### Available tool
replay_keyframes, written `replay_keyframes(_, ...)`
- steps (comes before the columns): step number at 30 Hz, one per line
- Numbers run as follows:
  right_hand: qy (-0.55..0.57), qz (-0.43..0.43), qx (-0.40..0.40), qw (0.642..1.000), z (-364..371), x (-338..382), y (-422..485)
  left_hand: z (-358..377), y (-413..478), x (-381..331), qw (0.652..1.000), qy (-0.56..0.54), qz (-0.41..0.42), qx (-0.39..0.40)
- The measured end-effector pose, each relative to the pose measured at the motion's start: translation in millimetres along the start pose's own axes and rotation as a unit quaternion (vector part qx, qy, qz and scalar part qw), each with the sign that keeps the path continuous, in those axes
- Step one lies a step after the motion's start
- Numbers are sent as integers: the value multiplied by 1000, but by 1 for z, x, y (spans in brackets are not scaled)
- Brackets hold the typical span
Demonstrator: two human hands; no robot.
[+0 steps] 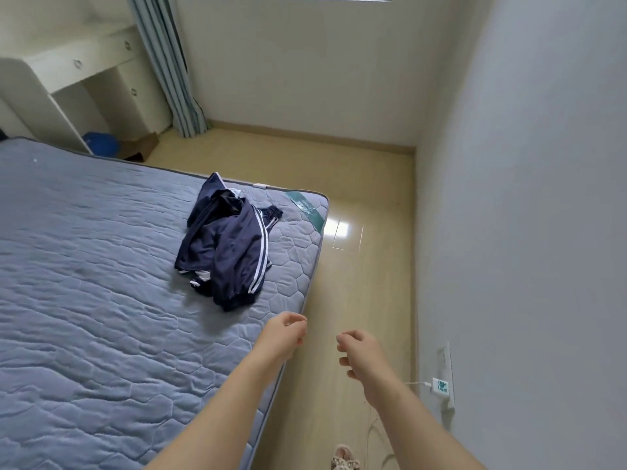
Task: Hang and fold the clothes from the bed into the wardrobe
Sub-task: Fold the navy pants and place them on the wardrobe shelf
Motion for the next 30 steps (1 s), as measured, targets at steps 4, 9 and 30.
replay_keyframes(4, -18, 11, 35, 999, 2, 28, 49, -9, 32, -19, 998, -26, -35, -41)
replay_keyframes(9, -62, 24, 84, 994, 28, 53, 107, -37, 77, -29, 991, -69, -74, -83)
replay_keyframes(30, -293, 72, 246, 921, 203, 118, 328, -173, 260, 7, 900, -255, -299, -189)
Point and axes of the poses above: each hand's wrist, its own y-axis towards the middle knuckle, its own z-axis out of the palm, x = y × z, the point moved 7 cm from there along y, towards the middle knuckle, and after that the axes turned 5 degrees about -z, right-handed, at the moved point
